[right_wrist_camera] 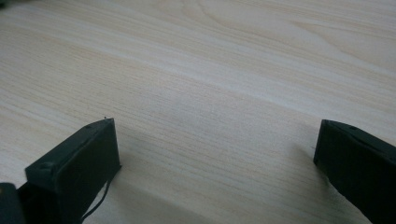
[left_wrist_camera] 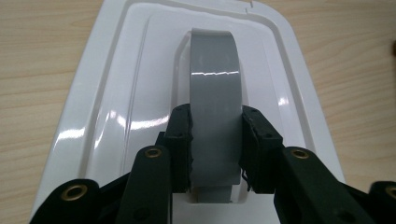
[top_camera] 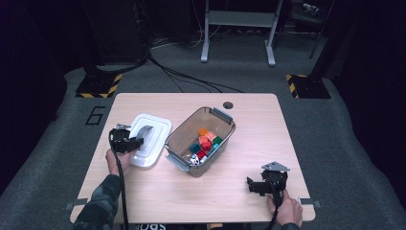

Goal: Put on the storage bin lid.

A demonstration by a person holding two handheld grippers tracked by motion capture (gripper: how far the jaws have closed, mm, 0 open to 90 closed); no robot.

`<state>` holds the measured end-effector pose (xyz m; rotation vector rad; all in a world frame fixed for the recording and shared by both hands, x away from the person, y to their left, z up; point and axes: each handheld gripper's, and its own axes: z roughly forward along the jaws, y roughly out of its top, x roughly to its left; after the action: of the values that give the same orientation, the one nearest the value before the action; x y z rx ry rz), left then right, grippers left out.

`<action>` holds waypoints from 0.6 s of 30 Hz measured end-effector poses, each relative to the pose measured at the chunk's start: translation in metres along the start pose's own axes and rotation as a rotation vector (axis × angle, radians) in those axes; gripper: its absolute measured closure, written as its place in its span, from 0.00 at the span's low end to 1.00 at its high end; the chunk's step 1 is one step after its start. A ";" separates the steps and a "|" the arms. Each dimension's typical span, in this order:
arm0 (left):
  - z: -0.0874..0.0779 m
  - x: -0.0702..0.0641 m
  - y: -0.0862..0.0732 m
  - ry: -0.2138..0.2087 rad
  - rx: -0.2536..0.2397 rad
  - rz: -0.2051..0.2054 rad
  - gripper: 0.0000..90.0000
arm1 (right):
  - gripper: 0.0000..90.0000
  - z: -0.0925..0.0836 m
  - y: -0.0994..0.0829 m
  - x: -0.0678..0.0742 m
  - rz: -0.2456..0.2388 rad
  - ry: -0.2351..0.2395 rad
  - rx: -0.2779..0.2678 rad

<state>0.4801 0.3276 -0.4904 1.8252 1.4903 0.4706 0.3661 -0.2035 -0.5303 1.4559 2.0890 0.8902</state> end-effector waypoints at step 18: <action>-0.050 0.004 0.038 -0.026 -0.053 0.048 0.74 | 0.00 0.000 0.000 0.000 -0.001 0.001 0.000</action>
<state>0.4737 0.3438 -0.4296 1.8228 1.4063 0.5027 0.3662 -0.2035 -0.5303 1.4541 2.0902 0.8904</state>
